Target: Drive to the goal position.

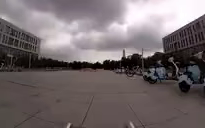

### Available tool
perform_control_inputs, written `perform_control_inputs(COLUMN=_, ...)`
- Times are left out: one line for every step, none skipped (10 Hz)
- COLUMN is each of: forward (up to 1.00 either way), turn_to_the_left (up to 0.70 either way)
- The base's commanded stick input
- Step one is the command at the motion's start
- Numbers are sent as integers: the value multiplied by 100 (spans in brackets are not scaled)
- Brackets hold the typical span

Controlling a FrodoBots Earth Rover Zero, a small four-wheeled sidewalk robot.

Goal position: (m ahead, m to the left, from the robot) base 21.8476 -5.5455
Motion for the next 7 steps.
perform_control_inputs(forward=50, turn_to_the_left=-11)
perform_control_inputs(forward=50, turn_to_the_left=-15)
perform_control_inputs(forward=50, turn_to_the_left=-19)
perform_control_inputs(forward=50, turn_to_the_left=-23)
perform_control_inputs(forward=50, turn_to_the_left=-24)
perform_control_inputs(forward=50, turn_to_the_left=-24)
perform_control_inputs(forward=50, turn_to_the_left=-19)
